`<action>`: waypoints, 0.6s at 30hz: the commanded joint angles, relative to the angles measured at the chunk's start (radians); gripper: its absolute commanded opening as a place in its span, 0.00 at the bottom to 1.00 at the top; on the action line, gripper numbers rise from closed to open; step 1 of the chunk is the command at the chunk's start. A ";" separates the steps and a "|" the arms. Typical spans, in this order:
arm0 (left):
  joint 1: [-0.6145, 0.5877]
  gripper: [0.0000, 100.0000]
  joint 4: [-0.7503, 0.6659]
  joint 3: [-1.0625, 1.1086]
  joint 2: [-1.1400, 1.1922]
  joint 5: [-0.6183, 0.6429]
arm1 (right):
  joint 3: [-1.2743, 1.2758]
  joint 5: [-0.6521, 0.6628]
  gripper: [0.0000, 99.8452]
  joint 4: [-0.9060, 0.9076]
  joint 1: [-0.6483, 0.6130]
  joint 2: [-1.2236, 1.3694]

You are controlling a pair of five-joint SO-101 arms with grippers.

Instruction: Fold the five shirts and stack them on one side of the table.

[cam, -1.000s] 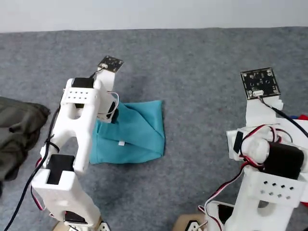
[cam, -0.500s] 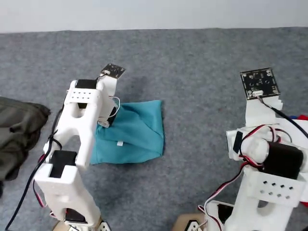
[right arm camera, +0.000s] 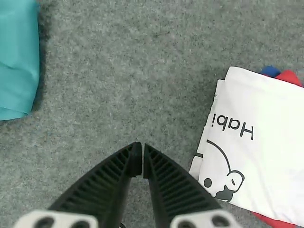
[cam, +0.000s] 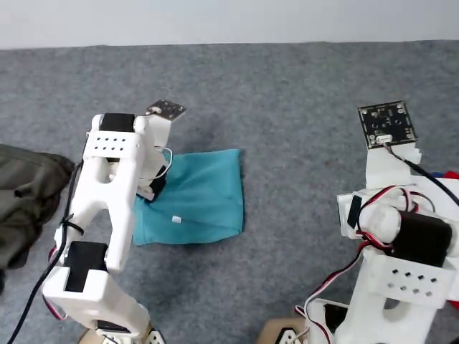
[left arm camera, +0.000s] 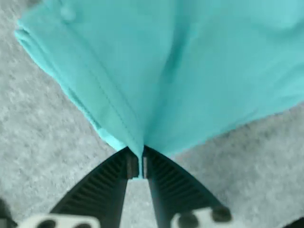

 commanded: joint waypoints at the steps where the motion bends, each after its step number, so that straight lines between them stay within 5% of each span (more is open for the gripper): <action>1: 0.000 0.01 0.055 -0.031 -0.052 -0.025 | -0.006 -0.006 0.01 0.041 0.008 -0.012; 9: 0.005 0.01 0.058 0.090 -0.051 -0.029 | -0.006 -0.006 0.01 0.042 0.008 -0.018; 18: -0.014 0.01 -0.101 0.265 -0.044 -0.029 | -0.006 -0.006 0.01 0.042 0.008 -0.018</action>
